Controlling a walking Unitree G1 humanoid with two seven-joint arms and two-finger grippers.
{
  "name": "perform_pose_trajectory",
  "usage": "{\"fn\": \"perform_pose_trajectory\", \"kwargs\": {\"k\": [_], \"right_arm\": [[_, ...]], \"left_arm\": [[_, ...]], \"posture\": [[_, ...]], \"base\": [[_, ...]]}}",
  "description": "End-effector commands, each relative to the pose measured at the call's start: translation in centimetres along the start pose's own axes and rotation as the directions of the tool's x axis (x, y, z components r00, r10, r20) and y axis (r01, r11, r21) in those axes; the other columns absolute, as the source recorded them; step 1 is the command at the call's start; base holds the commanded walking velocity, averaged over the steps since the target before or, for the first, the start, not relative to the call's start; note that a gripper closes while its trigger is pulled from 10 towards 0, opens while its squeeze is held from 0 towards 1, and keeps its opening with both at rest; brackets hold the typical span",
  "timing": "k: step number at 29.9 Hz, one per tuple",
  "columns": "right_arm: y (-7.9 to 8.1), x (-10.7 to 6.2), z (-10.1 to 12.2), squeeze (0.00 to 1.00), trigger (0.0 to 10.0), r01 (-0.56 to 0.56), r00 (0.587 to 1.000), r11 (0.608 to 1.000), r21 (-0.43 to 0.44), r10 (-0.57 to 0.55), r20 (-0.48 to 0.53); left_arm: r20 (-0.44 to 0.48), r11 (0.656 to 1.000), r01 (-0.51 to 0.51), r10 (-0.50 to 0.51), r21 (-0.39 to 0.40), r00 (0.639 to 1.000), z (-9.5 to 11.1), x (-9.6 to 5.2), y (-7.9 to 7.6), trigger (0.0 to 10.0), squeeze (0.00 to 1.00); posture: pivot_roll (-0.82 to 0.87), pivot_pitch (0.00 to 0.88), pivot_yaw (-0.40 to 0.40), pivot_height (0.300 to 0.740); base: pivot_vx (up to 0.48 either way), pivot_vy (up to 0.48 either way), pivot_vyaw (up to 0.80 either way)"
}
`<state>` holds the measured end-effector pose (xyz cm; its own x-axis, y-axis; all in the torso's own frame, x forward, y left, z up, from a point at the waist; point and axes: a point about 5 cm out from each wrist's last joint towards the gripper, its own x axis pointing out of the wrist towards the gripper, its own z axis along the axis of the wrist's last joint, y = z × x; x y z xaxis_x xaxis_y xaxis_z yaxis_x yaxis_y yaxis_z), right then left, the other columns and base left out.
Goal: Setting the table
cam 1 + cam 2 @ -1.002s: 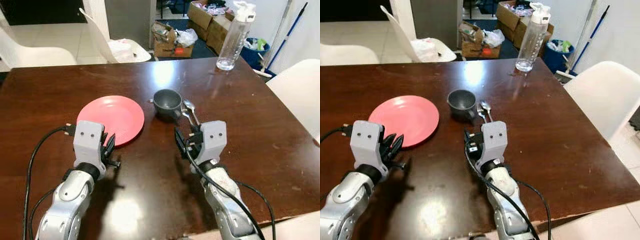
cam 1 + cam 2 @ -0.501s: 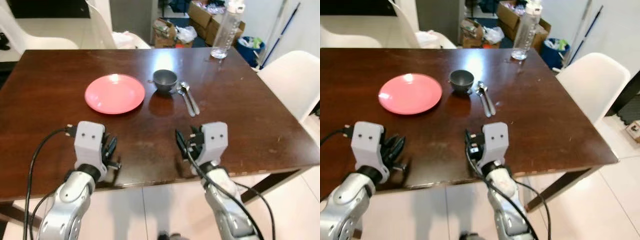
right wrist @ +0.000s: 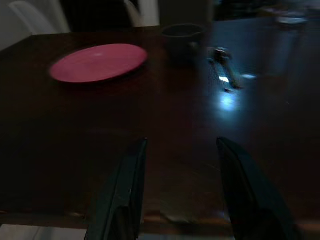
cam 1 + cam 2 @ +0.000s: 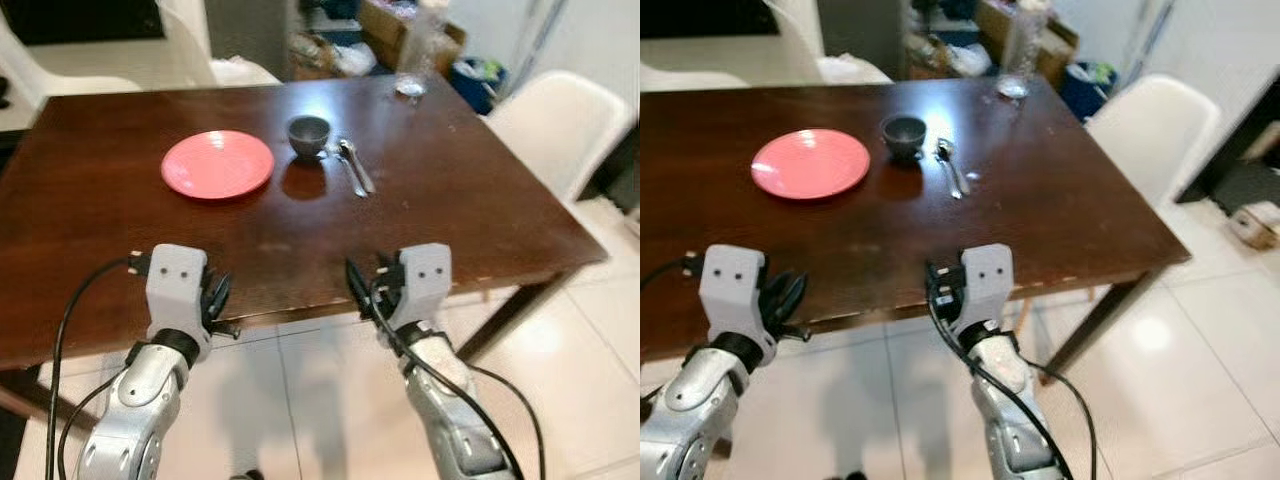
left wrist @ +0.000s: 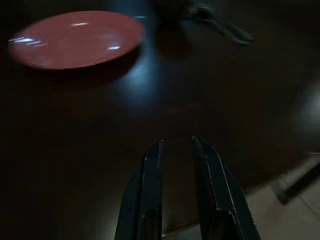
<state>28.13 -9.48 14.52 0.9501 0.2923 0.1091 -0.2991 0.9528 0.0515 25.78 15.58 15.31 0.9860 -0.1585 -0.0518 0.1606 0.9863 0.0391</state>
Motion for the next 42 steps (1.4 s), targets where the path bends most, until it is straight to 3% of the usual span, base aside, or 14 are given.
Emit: {"fn": "perform_pose_trajectory", "kwargs": {"k": [1,42], "right_arm": [[-0.33,-0.17,-0.35,0.00,10.0,0.013,1.000,1.000,0.012,-0.013,-0.019],[-0.58,-0.45,-1.09,0.00,10.0,0.005,0.999,1.000,-0.003,-0.005,-0.046]], "left_arm": [[-0.011,1.000,0.006,-0.006,0.006,1.000,-0.22,-0.12,-0.15,10.0,0.00],[-0.019,1.000,0.021,-0.021,0.007,1.000,-0.68,0.09,-0.42,10.0,0.00]], "posture": [[0.00,0.071,0.033,0.740],[-0.01,0.062,0.037,0.740]], "base": [[0.000,0.000,-0.80],[0.000,0.000,-0.80]]}}
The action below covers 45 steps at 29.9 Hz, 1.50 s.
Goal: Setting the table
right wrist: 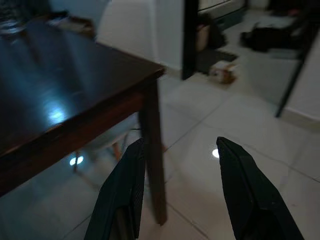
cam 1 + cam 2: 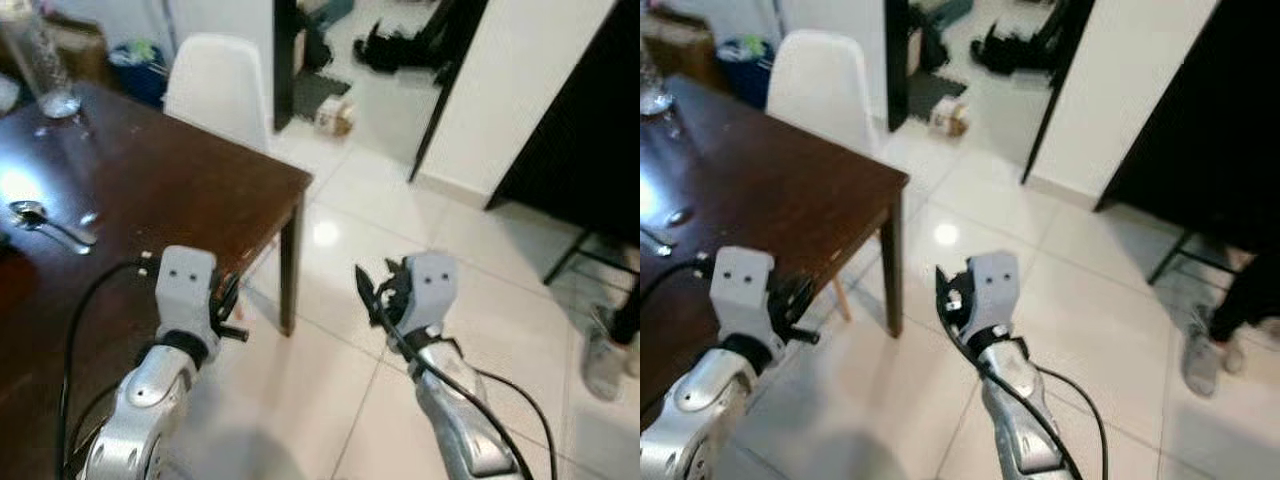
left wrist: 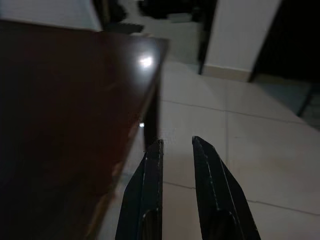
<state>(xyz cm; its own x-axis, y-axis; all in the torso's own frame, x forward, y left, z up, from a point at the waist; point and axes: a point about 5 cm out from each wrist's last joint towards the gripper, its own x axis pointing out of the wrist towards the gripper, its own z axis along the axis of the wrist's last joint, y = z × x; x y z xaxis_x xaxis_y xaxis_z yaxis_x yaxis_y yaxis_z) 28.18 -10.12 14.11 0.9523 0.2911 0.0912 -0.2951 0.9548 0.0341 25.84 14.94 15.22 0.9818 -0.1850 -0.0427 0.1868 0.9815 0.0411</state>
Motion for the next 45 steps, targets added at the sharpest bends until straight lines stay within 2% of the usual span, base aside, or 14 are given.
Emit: {"fn": "perform_pose_trajectory", "kwargs": {"k": [1,20,25,33,45], "right_arm": [[0.1,-0.2,-0.7,0.00,10.0,0.002,1.000,1.000,0.014,-0.001,-0.028],[0.1,-0.1,-1.0,0.00,10.0,0.014,0.999,1.000,0.017,-0.014,-0.034],[-0.2,-0.3,-1.6,0.00,10.0,0.022,0.998,1.000,0.011,-0.022,-0.053],[-0.9,-0.6,-2.2,0.00,10.0,0.037,0.996,0.999,-0.005,-0.037,-0.075],[-0.8,-0.6,-2.3,0.00,10.0,0.037,0.996,0.999,-0.004,-0.037,-0.076]], "left_arm": [[-0.029,1.000,-0.006,0.006,0.004,1.000,-0.6,-0.1,0.2,10.0,0.00],[-0.042,1.000,0.006,-0.005,0.018,0.999,-0.9,0.0,0.4,10.0,0.00],[-0.080,0.999,-0.005,0.008,0.045,0.997,-1.9,0.0,1.0,10.0,0.00],[-0.093,0.999,-0.002,0.006,0.050,0.996,-2.3,-0.2,1.1,10.0,0.00],[-0.099,0.998,0.000,0.005,0.056,0.995,-2.6,-0.3,1.2,10.0,0.00]], "posture": [[-0.01,0.062,0.037,0.740],[0.00,0.064,0.049,0.740],[0.00,0.060,0.050,0.740],[0.00,0.065,0.050,0.740],[0.00,0.072,0.051,0.740]], "base": [[0.000,0.000,-0.80],[0.000,0.000,-0.80],[0.000,0.000,-0.80],[0.000,0.000,-0.80],[0.000,0.000,-0.80]]}}
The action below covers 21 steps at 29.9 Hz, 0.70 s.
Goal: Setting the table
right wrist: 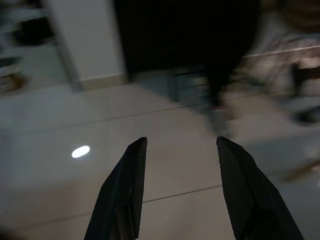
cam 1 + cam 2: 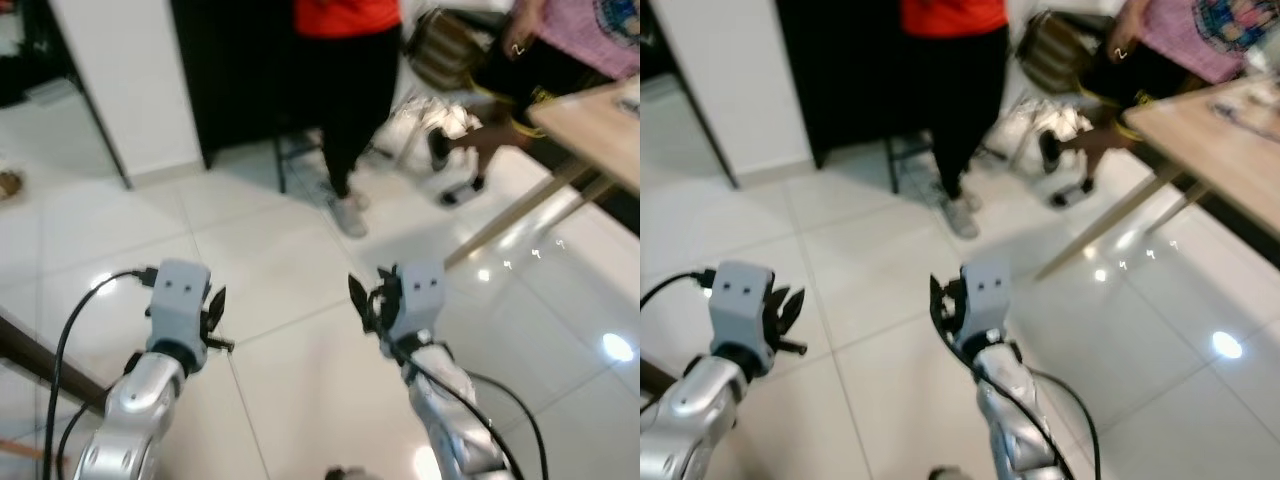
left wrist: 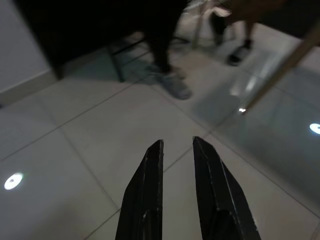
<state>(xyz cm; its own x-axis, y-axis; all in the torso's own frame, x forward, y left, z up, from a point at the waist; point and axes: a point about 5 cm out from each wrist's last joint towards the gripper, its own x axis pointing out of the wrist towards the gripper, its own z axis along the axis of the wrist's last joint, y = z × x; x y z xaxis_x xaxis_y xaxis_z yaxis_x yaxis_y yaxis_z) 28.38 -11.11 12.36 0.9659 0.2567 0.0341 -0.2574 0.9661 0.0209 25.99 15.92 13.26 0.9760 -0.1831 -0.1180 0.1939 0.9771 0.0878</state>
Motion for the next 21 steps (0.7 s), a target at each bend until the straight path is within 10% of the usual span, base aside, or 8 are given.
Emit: {"fn": "perform_pose_trajectory", "kwargs": {"k": [1,21], "right_arm": [[0.3,-0.3,-0.6,0.00,10.0,-0.002,1.000,1.000,0.012,0.003,-0.021],[0.2,-0.5,-2.0,0.00,10.0,-0.001,0.998,1.000,0.006,0.002,-0.059]], "left_arm": [[-0.025,1.000,-0.006,0.006,0.008,1.000,-0.7,-0.3,0.2,10.0,0.00],[-0.056,1.000,-0.016,0.016,0.016,0.998,-1.7,-0.7,0.5,10.0,0.00]], "posture": [[0.00,0.072,0.051,0.740],[0.01,0.066,0.054,0.740]], "base": [[0.000,0.000,-0.80],[0.000,0.000,-0.80]]}}
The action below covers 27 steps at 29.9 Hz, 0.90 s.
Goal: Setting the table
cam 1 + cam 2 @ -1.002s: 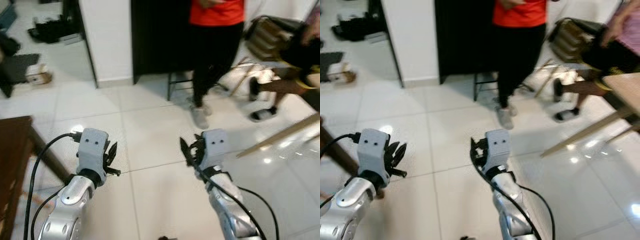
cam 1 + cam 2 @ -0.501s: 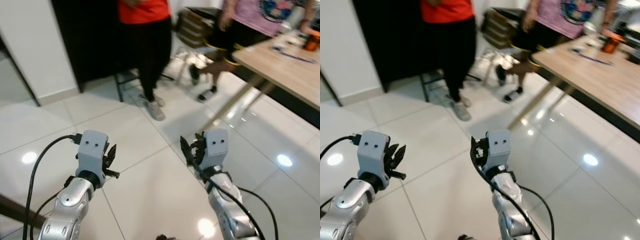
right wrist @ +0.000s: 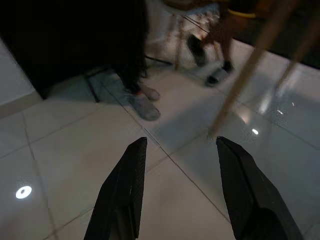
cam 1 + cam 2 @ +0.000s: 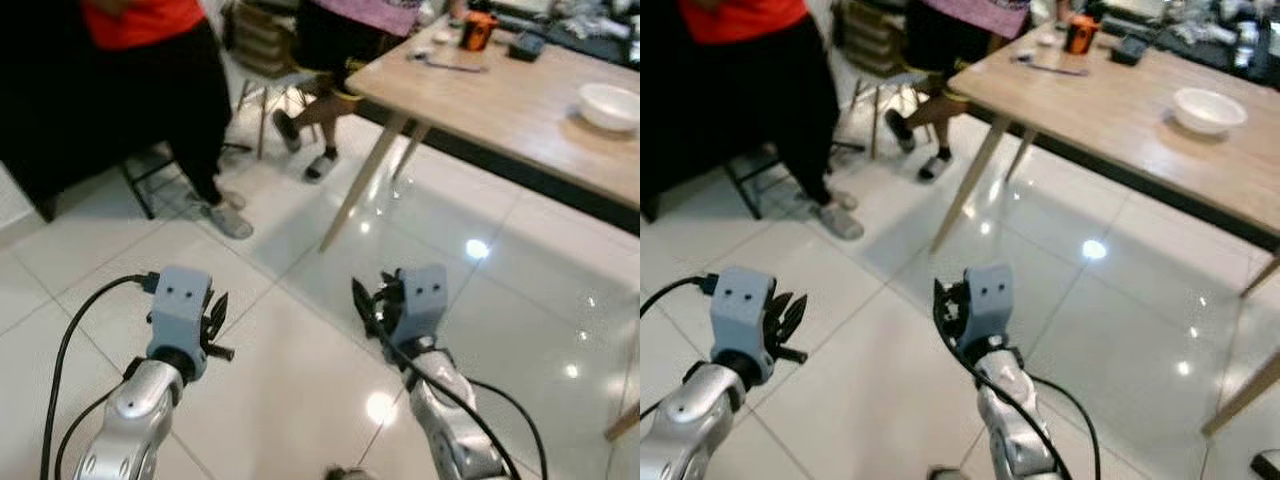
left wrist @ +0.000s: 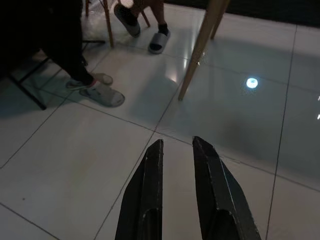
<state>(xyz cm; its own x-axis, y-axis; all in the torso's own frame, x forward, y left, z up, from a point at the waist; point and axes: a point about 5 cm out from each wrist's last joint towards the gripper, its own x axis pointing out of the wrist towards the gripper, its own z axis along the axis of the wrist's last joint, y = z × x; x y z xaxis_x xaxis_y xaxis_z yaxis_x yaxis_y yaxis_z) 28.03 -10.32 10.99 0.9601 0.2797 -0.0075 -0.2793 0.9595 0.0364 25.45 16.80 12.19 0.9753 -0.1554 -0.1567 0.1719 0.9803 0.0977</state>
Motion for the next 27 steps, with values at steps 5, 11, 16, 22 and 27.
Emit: {"fn": "perform_pose_trajectory", "kwargs": {"k": [5,11,16,22,27], "right_arm": [[-1.1,-0.9,-2.2,0.00,10.0,0.022,0.997,0.999,-0.024,-0.023,-0.069],[-2.4,-2.7,-5.6,0.00,10.0,-0.066,0.975,0.998,0.017,0.068,-0.210],[-3.0,-4.2,-8.0,0.00,10.0,-0.140,0.940,0.990,0.013,0.137,-0.312],[-2.5,-5.1,-9.3,0.00,10.0,-0.157,0.930,0.979,0.132,0.192,-0.314],[-1.9,-5.1,-9.5,0.00,10.0,-0.169,0.931,0.971,0.171,0.214,-0.296]], "left_arm": [[-0.052,1.000,-0.025,0.025,0.014,0.998,-2.0,-0.2,0.5,10.0,0.00],[-0.161,0.994,-0.073,0.085,0.079,0.983,-6.1,-1.8,2.1,10.0,0.00],[-0.270,0.989,-0.119,0.138,0.087,0.953,-9.5,-4.1,3.6,10.0,0.00],[-0.312,0.991,-0.111,0.128,0.073,0.942,-11.6,-3.9,2.8,10.0,0.00],[-0.301,0.996,-0.077,0.088,0.049,0.950,-11.6,-3.5,1.9,10.0,0.00]], "posture": [[0.01,0.068,0.054,0.740],[0.03,0.066,0.048,0.740],[0.03,0.068,0.037,0.740],[0.03,0.059,0.024,0.740],[0.03,0.058,0.027,0.740]], "base": [[0.000,0.000,-0.80],[0.000,0.000,-0.80],[0.000,0.000,-0.80],[0.000,0.000,-0.80],[0.000,0.000,-0.73]]}}
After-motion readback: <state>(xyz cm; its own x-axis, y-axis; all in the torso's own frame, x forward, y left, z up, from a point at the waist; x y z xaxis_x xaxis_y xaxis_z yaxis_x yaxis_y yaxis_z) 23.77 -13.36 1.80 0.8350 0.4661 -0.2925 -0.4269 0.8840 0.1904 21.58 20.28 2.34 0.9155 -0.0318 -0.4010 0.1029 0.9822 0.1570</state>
